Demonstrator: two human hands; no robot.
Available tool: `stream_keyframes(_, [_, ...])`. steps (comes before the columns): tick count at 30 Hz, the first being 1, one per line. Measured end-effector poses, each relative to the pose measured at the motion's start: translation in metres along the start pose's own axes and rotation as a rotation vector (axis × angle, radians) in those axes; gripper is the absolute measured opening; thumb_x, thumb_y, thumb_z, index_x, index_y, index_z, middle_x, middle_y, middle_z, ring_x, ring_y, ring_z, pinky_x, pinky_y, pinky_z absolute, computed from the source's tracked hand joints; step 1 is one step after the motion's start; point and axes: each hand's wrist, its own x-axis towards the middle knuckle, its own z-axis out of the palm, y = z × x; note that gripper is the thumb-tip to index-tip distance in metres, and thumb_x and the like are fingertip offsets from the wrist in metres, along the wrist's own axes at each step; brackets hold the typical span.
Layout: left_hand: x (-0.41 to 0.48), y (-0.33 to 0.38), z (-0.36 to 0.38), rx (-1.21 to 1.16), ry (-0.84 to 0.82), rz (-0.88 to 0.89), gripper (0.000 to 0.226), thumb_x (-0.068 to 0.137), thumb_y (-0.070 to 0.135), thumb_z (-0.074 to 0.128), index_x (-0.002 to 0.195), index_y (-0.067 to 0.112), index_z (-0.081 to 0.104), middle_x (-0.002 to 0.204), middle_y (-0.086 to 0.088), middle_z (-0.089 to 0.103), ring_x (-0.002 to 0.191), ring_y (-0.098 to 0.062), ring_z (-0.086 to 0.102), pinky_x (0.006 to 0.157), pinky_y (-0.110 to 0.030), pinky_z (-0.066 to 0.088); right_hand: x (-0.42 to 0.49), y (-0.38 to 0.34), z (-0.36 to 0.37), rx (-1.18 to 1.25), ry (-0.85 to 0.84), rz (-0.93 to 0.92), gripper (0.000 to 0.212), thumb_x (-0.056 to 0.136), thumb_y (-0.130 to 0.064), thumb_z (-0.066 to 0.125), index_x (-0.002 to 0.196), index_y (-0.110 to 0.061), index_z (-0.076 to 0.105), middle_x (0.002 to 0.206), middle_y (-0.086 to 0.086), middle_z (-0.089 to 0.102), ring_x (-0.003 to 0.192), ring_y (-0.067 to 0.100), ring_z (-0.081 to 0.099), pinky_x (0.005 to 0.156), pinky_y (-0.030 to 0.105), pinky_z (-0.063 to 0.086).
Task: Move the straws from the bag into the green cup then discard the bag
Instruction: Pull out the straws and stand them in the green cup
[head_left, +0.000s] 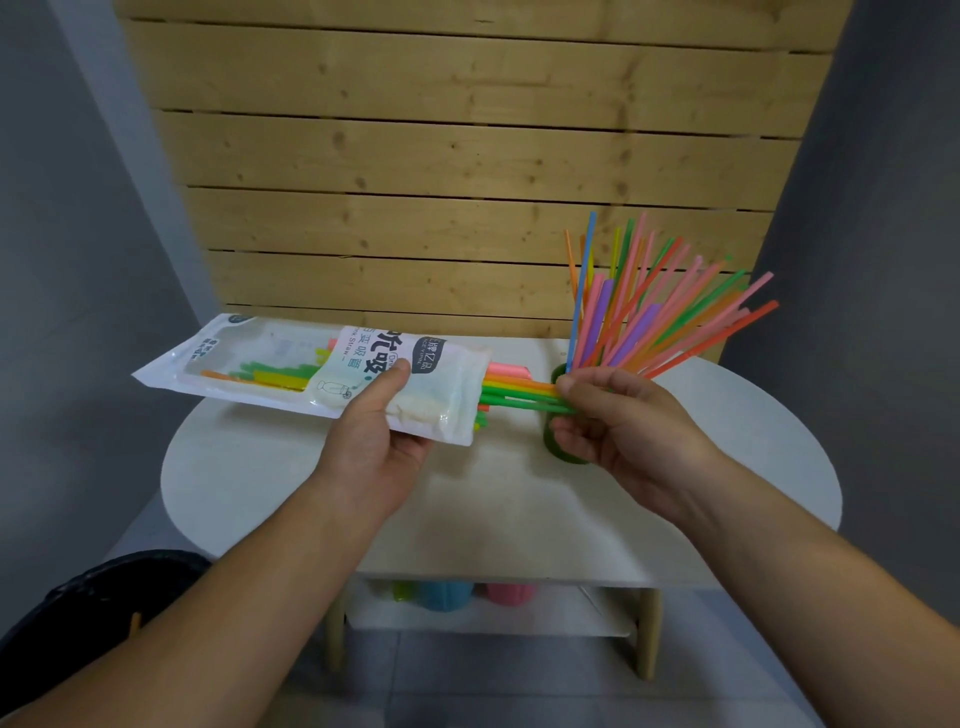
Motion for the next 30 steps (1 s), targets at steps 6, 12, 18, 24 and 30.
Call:
stream_keyframes(6, [0.001, -0.002, 0.000, -0.007, -0.020, 0.006, 0.030, 0.093, 0.009, 0.071, 0.120, 0.021, 0.065, 0.106, -0.002, 0.082, 0.094, -0.019, 0.079, 0.073, -0.050, 0.065, -0.001, 0.004, 0.008, -0.132, 0.033, -0.106, 0.007, 0.093, -0.006, 0.066, 0.096, -0.001, 0.070, 0.075, 0.011, 0.068, 0.056, 0.014, 0.068, 0.055, 0.022, 0.056])
stream_keyframes(12, [-0.002, -0.006, 0.000, -0.015, -0.040, 0.005, 0.033, 0.091, 0.013, 0.073, 0.122, 0.021, 0.064, 0.106, -0.004, 0.082, 0.096, -0.021, 0.079, 0.071, -0.047, 0.065, -0.005, 0.002, 0.012, -0.288, -0.023, -0.180, 0.008, 0.091, -0.002, 0.066, 0.092, -0.004, 0.074, 0.071, 0.009, 0.072, 0.059, 0.012, 0.070, 0.058, 0.019, 0.057])
stream_keyframes(18, [-0.001, -0.003, -0.001, -0.046, 0.009, -0.009, 0.034, 0.092, 0.010, 0.072, 0.123, 0.020, 0.063, 0.106, -0.004, 0.082, 0.095, -0.021, 0.079, 0.065, -0.041, 0.065, -0.005, -0.003, 0.003, -0.335, -0.067, -0.237, 0.010, 0.090, -0.004, 0.068, 0.092, -0.009, 0.076, 0.070, 0.008, 0.074, 0.062, 0.015, 0.071, 0.063, 0.022, 0.058])
stream_keyframes(24, [0.001, 0.001, -0.001, -0.055, 0.055, 0.005, 0.031, 0.093, 0.006, 0.069, 0.121, 0.018, 0.064, 0.101, -0.002, 0.082, 0.090, -0.018, 0.079, 0.064, -0.042, 0.065, -0.001, -0.009, -0.012, -0.109, -0.064, -0.190, 0.008, 0.088, -0.001, 0.068, 0.094, -0.003, 0.073, 0.071, 0.010, 0.071, 0.061, 0.013, 0.069, 0.057, 0.019, 0.055])
stream_keyframes(30, [0.001, 0.003, 0.001, -0.062, 0.078, 0.020, 0.036, 0.093, 0.005, 0.070, 0.126, 0.019, 0.064, 0.103, -0.002, 0.082, 0.091, -0.018, 0.079, 0.072, -0.047, 0.066, 0.000, 0.003, -0.007, 0.043, -0.076, -0.079, 0.052, 0.066, -0.026, 0.080, 0.111, -0.003, 0.067, 0.084, 0.010, 0.066, 0.064, 0.015, 0.067, 0.058, 0.024, 0.057])
